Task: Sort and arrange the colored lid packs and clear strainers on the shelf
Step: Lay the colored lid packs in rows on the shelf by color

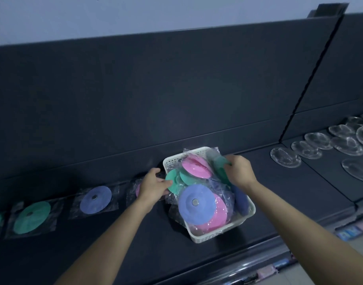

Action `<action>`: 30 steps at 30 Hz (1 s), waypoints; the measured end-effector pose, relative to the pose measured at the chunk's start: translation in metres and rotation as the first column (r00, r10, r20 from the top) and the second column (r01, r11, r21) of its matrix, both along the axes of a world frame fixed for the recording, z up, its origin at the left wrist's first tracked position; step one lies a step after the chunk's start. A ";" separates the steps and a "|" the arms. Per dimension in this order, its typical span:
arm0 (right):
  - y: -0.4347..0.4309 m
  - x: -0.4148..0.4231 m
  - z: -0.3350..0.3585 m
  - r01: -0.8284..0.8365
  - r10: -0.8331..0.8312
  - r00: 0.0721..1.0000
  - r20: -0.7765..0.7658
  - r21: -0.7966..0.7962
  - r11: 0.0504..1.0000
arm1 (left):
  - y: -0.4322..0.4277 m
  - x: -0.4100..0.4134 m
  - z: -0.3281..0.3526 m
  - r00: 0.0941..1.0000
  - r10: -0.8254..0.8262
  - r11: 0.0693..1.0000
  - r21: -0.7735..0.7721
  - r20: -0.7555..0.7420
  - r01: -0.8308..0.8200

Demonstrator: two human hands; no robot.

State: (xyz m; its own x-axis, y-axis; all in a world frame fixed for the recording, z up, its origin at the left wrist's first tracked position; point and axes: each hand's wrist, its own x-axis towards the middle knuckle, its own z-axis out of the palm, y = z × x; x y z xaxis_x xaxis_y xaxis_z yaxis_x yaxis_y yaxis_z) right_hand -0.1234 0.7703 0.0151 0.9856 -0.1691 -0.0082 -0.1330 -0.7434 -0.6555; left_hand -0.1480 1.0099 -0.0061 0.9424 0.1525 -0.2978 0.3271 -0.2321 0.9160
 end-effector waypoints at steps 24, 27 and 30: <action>0.014 0.007 0.044 0.171 -0.211 0.974 -0.084 0.881 0.440 | 0.027 0.026 0.033 0.913 0.191 0.927 0.238 0.361 -0.289; 0.015 0.006 0.042 0.142 -0.190 0.980 -0.066 0.896 0.420 | 0.029 0.028 0.032 0.921 0.176 0.936 0.230 0.349 -0.266; 0.021 0.006 0.043 0.067 -0.201 0.979 0.036 0.874 0.481 | 0.027 0.026 0.035 0.930 0.193 0.958 0.145 0.313 -0.247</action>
